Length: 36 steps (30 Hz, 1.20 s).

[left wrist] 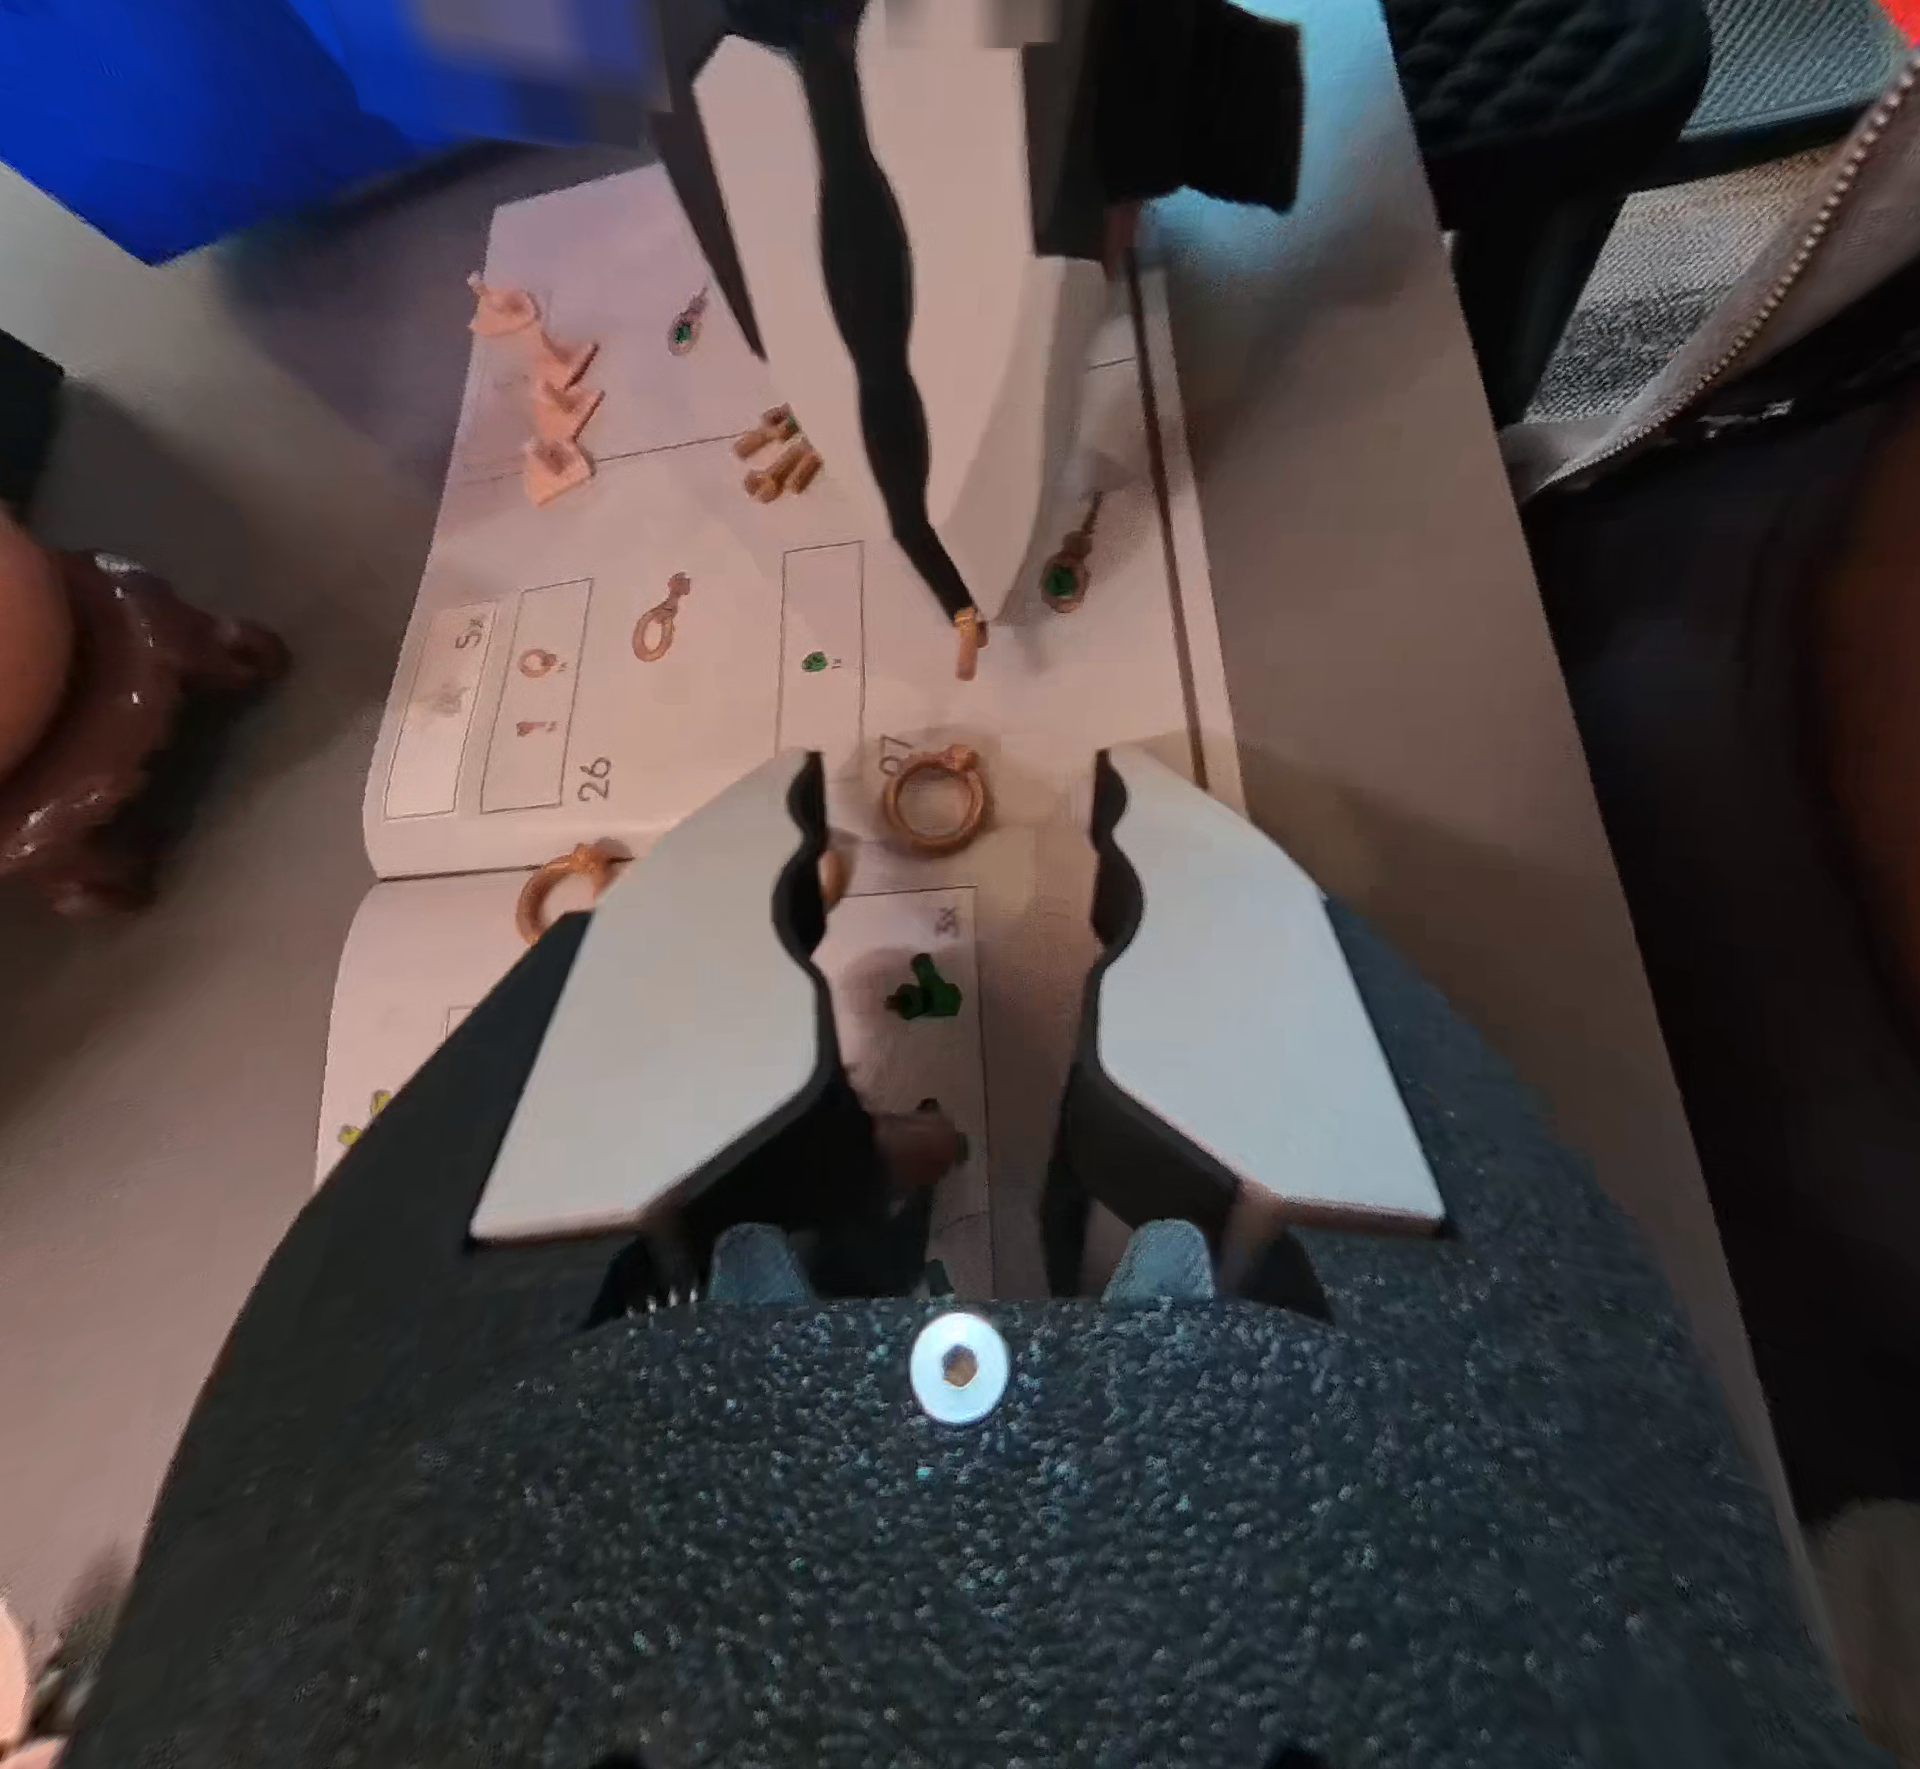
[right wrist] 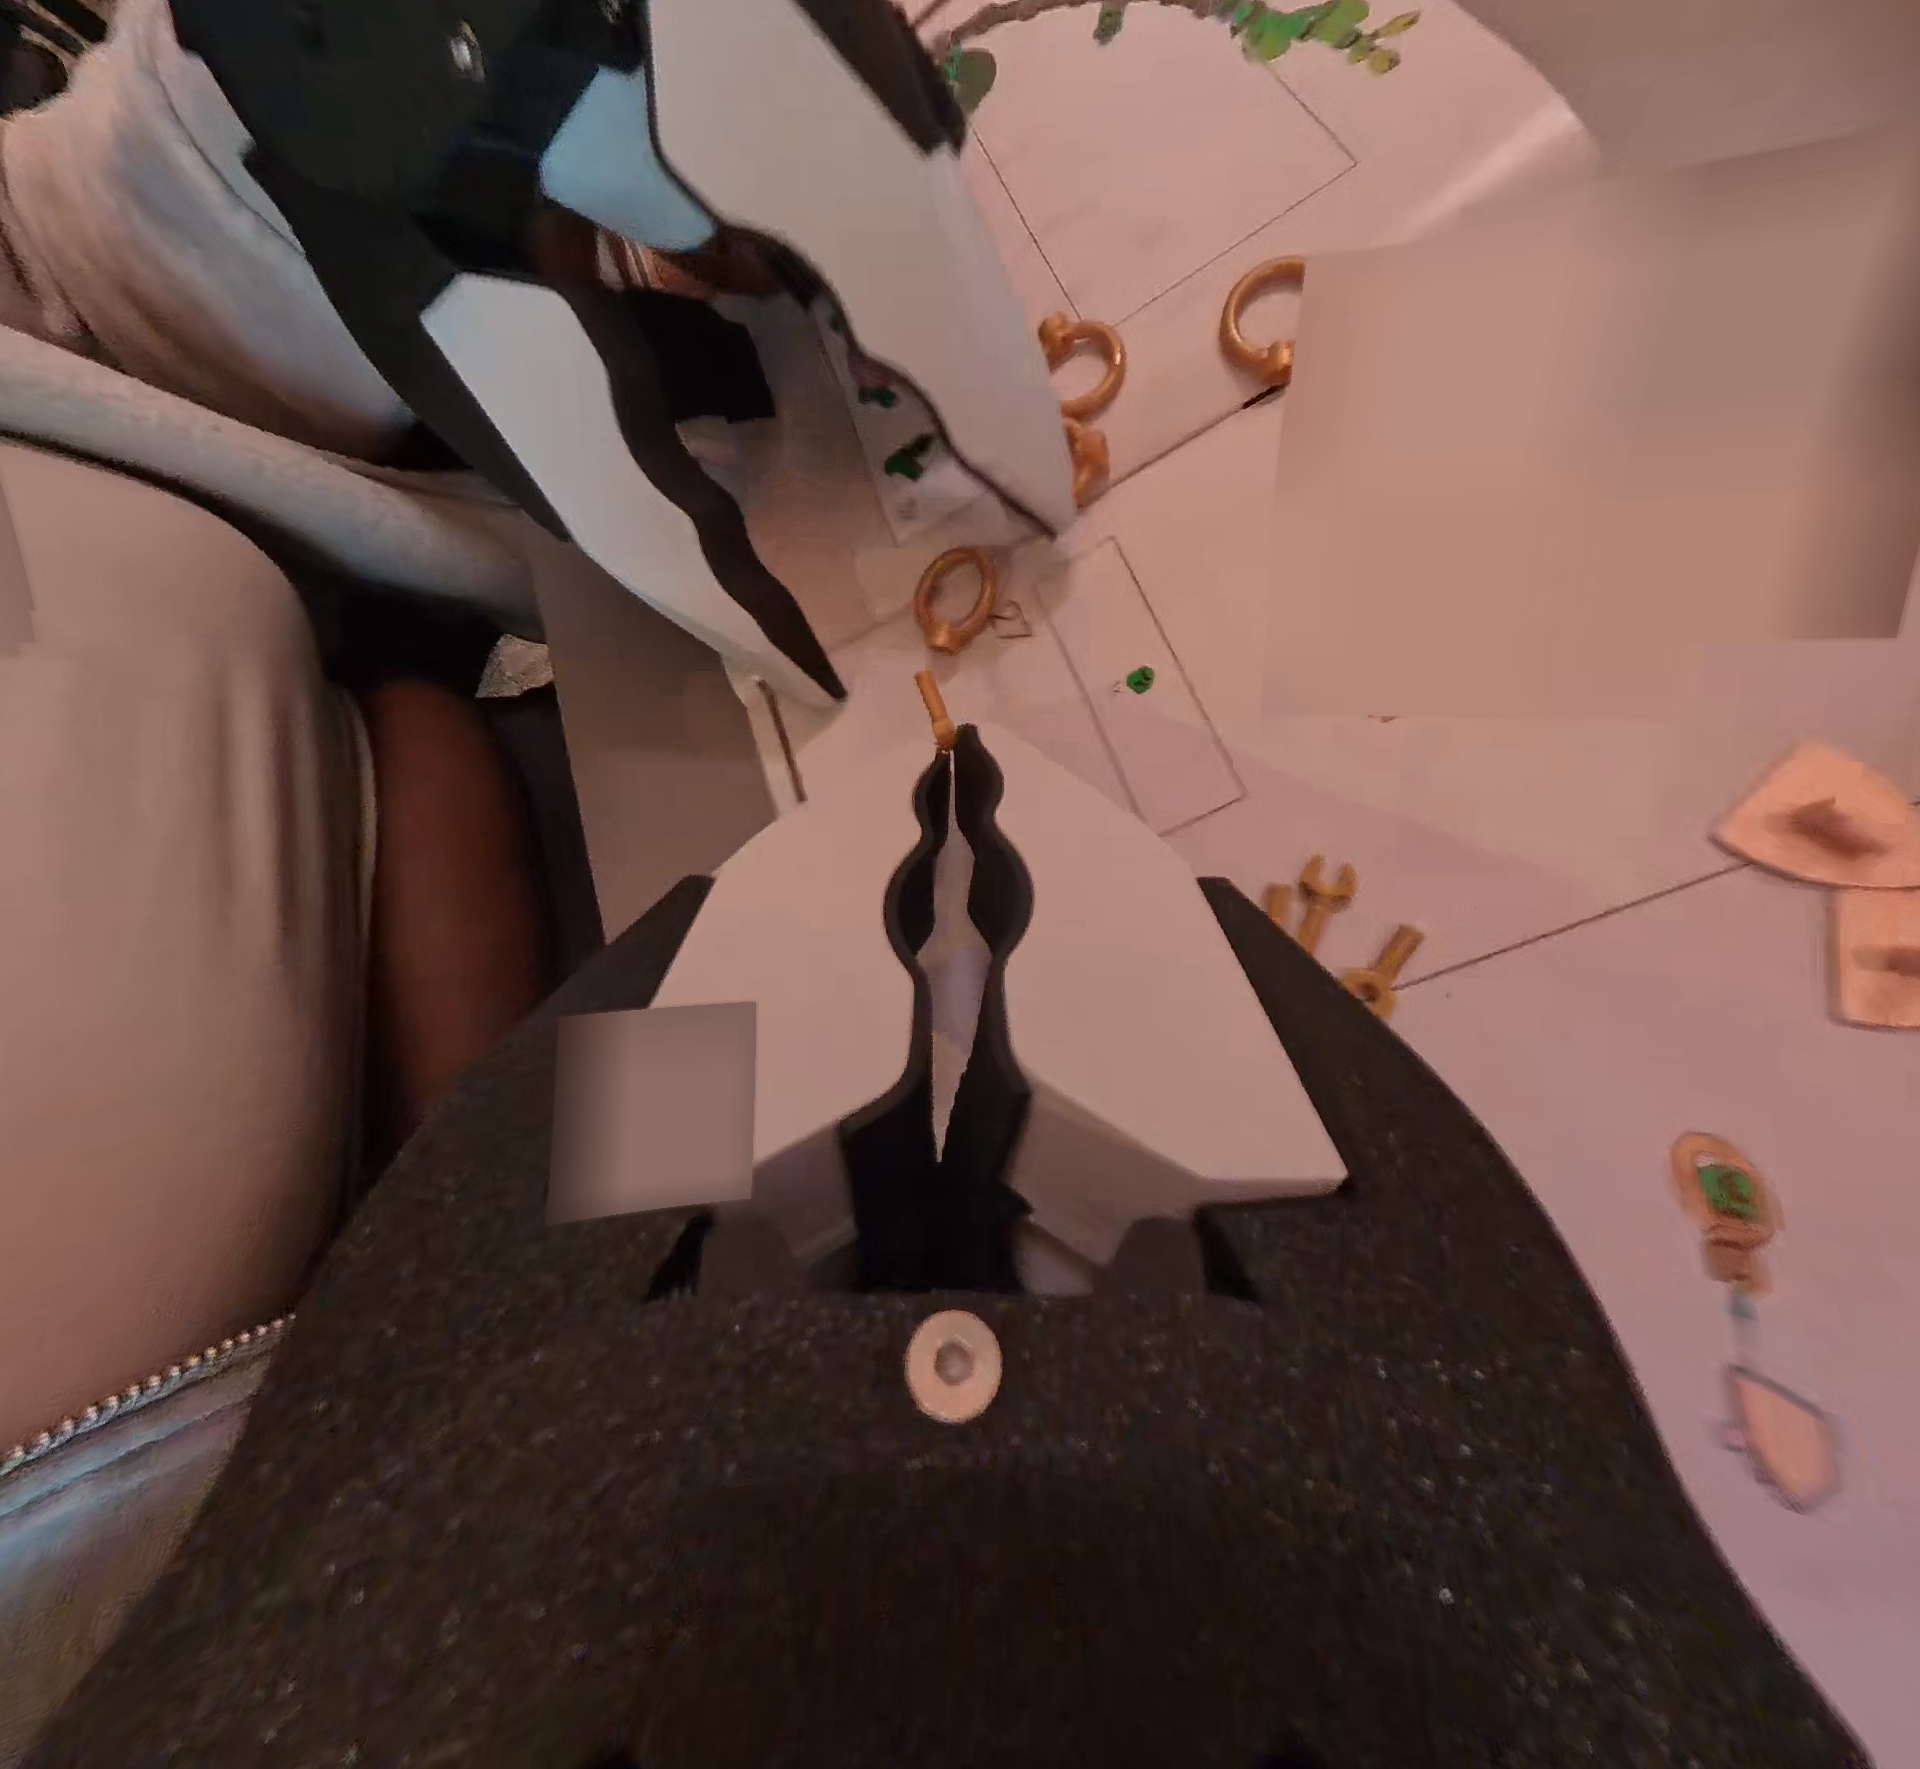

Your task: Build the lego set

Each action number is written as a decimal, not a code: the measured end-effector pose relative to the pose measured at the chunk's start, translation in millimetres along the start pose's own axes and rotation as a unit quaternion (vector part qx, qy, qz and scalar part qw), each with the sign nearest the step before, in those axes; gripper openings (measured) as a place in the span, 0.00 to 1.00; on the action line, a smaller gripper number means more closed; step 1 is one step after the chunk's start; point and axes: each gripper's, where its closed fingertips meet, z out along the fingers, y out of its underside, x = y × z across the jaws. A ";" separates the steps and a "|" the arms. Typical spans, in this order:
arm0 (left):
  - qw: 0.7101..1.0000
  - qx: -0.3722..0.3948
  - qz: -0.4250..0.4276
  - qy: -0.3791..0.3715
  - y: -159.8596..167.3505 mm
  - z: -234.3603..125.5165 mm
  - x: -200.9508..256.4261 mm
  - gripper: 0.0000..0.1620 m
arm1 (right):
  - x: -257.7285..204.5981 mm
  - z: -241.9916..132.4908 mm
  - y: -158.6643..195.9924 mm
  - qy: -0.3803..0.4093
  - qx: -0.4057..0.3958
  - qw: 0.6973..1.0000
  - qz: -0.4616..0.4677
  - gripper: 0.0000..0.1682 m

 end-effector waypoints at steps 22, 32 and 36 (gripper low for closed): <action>0.978 -0.091 0.153 0.110 5.0 1.9 9.7 0.00 | -14.4 -1.7 11.7 -0.019 -0.032 0.997 0.070 0.13; 0.989 -0.071 0.097 0.084 5.7 -10.8 1.2 0.01 | -11.7 -4.8 17.3 0.045 -0.012 0.997 -0.056 0.11; 0.986 -0.097 0.100 0.094 14.0 -6.1 1.6 0.00 | -4.6 -8.8 11.3 0.088 0.002 0.990 -0.115 0.08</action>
